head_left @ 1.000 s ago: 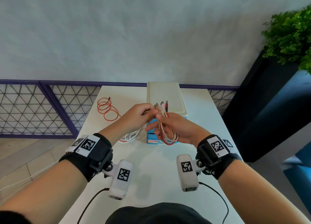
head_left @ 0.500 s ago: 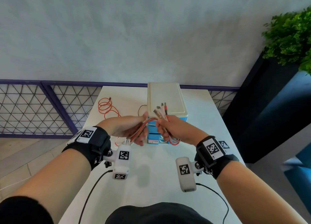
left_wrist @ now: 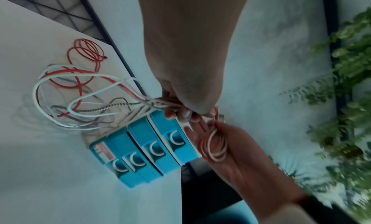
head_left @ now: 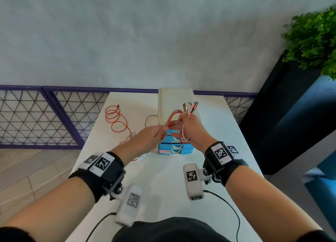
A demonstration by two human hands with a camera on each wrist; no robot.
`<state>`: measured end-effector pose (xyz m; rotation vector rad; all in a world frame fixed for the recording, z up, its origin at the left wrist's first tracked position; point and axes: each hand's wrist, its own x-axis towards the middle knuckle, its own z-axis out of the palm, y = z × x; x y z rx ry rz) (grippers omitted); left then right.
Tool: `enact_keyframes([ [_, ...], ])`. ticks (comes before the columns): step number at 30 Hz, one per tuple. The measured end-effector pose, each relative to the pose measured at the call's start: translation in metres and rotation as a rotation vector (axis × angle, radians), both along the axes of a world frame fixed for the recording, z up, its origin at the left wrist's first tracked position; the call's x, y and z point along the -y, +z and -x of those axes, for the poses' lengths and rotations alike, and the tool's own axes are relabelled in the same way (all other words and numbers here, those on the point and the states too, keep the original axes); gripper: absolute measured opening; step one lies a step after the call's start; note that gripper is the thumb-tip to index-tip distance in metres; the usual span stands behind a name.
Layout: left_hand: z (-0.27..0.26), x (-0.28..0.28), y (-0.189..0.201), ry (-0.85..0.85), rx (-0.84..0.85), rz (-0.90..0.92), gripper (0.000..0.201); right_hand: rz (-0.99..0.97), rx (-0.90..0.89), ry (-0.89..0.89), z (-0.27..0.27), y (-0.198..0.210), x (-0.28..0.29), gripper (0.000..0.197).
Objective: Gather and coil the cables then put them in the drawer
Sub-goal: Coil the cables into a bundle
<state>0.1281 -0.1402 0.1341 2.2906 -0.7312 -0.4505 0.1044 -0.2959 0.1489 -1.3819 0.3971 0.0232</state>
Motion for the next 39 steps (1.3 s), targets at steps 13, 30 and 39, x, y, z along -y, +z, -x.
enact_keyframes([
  [13,0.025,0.028,-0.003,-0.067,0.522,-0.377,0.019,0.041,0.023,0.139,-0.003,-0.011,-0.012,0.030],
  [30,0.013,-0.014,-0.042,-0.016,-0.645,0.443,0.045,-0.503,0.204,-0.123,-0.017,0.017,0.023,0.021],
  [39,0.004,-0.023,-0.039,0.144,-0.879,0.766,0.038,-0.409,0.151,-0.140,-0.013,0.012,0.029,0.013],
])
